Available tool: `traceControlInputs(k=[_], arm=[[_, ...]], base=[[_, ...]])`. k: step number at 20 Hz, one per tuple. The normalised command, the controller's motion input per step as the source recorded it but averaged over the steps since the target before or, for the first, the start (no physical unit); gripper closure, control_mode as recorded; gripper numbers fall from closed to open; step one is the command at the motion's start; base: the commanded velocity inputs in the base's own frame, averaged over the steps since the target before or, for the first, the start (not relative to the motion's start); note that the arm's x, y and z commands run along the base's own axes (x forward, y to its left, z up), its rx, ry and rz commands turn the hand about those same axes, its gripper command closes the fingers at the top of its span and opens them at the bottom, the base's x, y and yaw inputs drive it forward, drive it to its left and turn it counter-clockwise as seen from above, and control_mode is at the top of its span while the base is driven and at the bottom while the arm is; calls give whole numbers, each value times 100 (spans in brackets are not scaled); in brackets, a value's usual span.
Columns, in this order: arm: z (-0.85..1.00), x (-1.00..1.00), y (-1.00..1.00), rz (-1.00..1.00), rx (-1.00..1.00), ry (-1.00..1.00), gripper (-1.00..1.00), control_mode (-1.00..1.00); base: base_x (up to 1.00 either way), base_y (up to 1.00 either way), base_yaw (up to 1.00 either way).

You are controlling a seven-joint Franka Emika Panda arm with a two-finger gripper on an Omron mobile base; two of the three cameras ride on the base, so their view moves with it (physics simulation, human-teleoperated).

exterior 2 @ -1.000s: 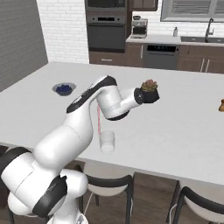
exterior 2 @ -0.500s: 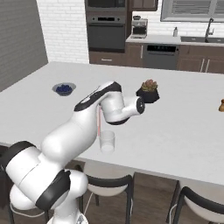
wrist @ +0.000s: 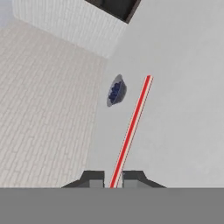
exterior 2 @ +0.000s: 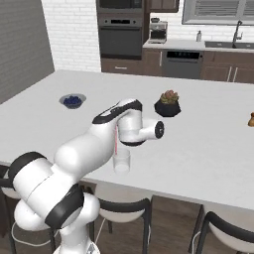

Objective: Take a straw from the drawer in front and place it inside the glass cup on the dining counter.

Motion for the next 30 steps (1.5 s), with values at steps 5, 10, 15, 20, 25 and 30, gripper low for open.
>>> traceControlInputs(k=[5, 10, 15, 20, 25, 30], arm=[[-21, 18, -9, 0, 0, -12, 100, -100], [-19, 12, -14, 0, 0, -12, 100, -100], [-21, 3, -17, 0, 0, -10, 100, -100], [-19, 4, -8, 0, 0, -9, 100, -100], [-16, 1, 0, 0, 0, -7, 100, -100], [-16, -3, 0, 0, 0, -3, 100, -100]], base=[[0, 0, 0], [0, 0, 0], [0, 0, 0], [0, 0, 0], [0, 0, 0], [0, 0, 0]])
